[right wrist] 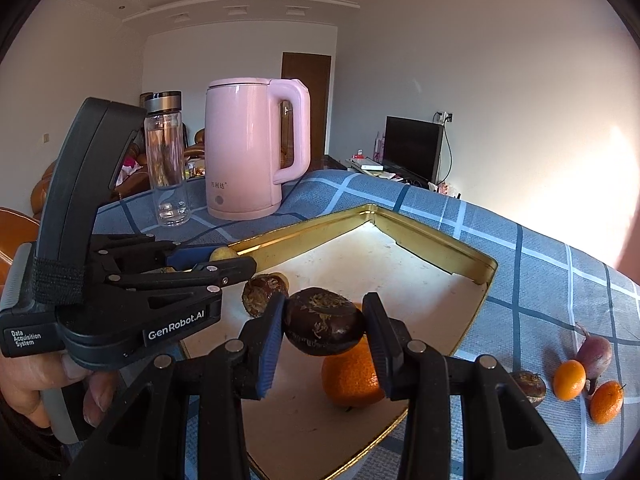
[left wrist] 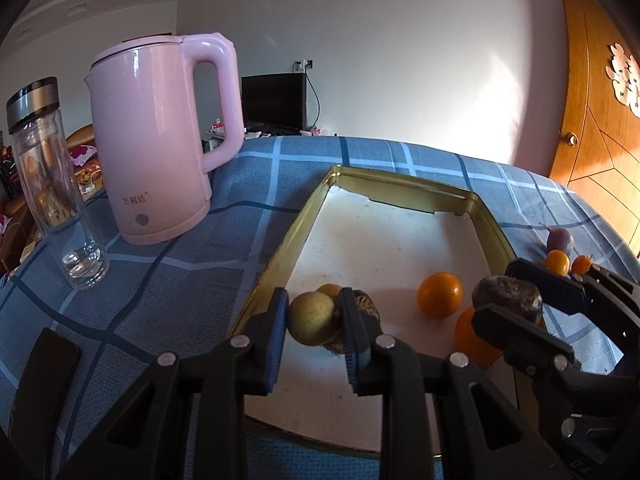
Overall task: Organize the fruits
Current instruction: 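Hold the yellow-green fruit and dark brown nut above the tin tray, then open the left tool to drop the fruit while the right tool drops the nut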
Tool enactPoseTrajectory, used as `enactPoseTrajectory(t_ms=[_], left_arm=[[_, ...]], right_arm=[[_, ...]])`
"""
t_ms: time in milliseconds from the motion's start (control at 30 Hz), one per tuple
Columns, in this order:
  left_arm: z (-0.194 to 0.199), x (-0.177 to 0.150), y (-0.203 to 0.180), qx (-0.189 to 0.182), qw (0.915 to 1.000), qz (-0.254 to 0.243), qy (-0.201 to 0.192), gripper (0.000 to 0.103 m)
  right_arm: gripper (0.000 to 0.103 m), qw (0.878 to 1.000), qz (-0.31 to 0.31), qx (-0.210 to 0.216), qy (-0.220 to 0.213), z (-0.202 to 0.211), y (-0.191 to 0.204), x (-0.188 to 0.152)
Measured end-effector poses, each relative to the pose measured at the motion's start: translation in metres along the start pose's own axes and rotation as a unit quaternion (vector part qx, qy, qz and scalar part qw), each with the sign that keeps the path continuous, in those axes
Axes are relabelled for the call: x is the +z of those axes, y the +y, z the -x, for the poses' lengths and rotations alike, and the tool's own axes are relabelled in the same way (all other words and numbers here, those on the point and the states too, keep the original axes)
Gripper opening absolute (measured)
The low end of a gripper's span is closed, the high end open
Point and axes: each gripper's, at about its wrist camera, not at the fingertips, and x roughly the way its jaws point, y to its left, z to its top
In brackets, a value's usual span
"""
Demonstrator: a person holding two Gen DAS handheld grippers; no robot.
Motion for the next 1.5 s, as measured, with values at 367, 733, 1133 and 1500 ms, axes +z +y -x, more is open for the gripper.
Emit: enactPoseTrajectory(t_ms=[367,733,1133,1500], left_arm=[[-0.008,-0.001,-0.005,-0.012,0.9995,-0.015,0.025,0.027],[-0.01,-0.002,-0.009,-0.011,0.999,-0.029,0.034,0.027],[-0.01,-0.002,-0.011,-0.006,0.9987,-0.038,0.033,0.027],[-0.007,-0.003,-0.01,-0.007,0.999,-0.034,0.028,0.032]], right_arm=[[0.042,0.999,-0.006,0.016,0.04,-0.014,-0.002,0.001],[0.042,0.997,0.003,0.03,0.067,-0.024,0.002,0.001],[0.042,0.997,-0.01,0.034,0.069,-0.025,-0.003,0.001],[0.044,0.997,-0.013,0.033,0.064,-0.024,-0.004,0.001]])
